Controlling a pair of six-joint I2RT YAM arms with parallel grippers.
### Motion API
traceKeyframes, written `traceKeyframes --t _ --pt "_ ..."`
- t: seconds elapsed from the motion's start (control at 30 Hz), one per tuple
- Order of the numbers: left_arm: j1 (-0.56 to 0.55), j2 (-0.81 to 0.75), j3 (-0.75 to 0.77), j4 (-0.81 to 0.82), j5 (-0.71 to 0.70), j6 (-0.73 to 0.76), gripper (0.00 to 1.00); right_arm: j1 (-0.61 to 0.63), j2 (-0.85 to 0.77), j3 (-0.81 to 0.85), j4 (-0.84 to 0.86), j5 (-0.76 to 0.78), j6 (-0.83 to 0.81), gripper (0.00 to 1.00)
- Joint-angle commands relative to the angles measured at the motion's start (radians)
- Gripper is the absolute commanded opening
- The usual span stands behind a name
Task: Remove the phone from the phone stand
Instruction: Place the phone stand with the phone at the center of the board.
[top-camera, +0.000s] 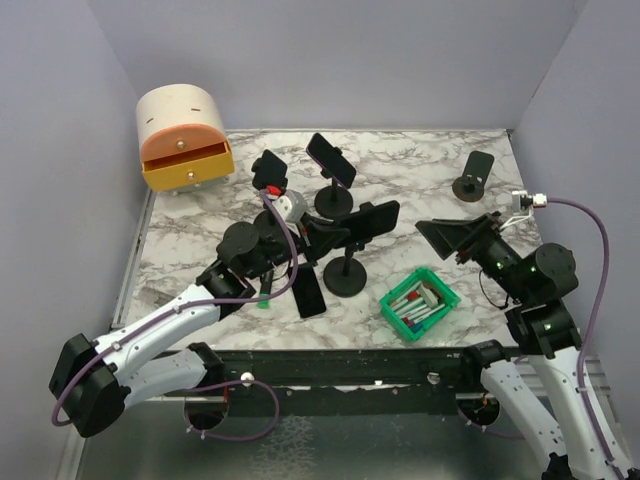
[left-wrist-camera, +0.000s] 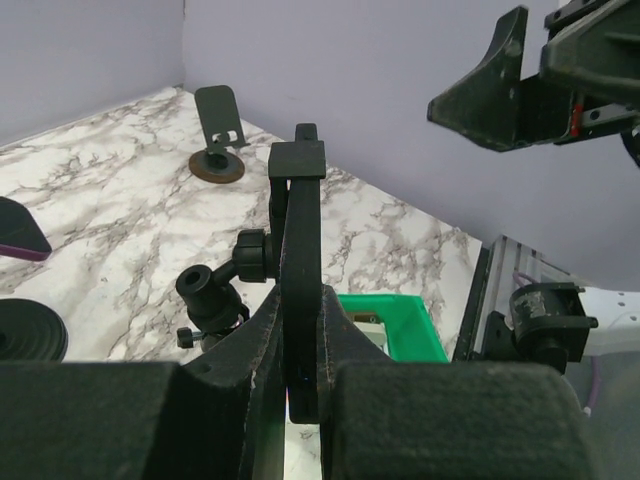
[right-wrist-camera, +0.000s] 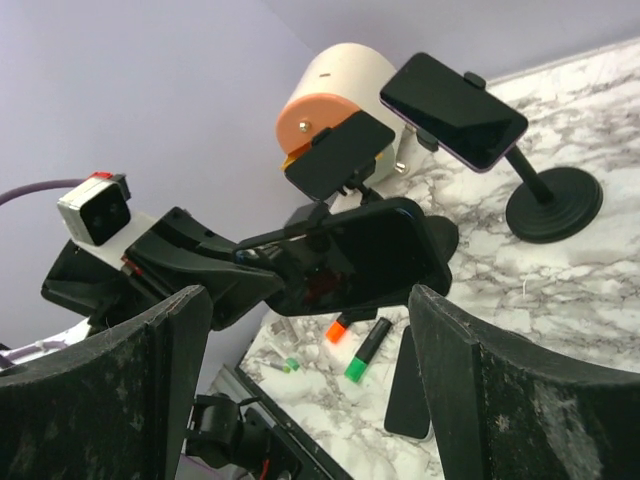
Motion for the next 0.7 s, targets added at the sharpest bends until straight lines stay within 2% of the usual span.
traceKeyframes --t 0.0,0.2,0.37,0.53,0.67 --pt "-0.016 -0.066 -0.054 0.228 -0.119 -0.051 0.0 0.005 0.022 -0.073 0.096 -0.043 0.071 0.85" --pt "-0.029 -0.079 -0.136 0.278 -0.164 -0.129 0.0 0.005 0.058 -0.147 0.201 -0.053 0.14 0.86" --pt "-0.049 -0.078 -0.199 0.336 -0.199 -0.173 0.0 0.005 0.085 -0.203 0.32 -0.067 0.261 0.91" --pt "-0.052 -0.075 -0.237 0.364 -0.214 -0.173 0.0 0.007 0.124 -0.207 0.385 -0.075 0.35 0.98" --pt "-0.056 -0.063 -0.26 0.385 -0.214 -0.179 0.0 0.01 0.168 -0.186 0.388 -0.074 0.374 1.0"
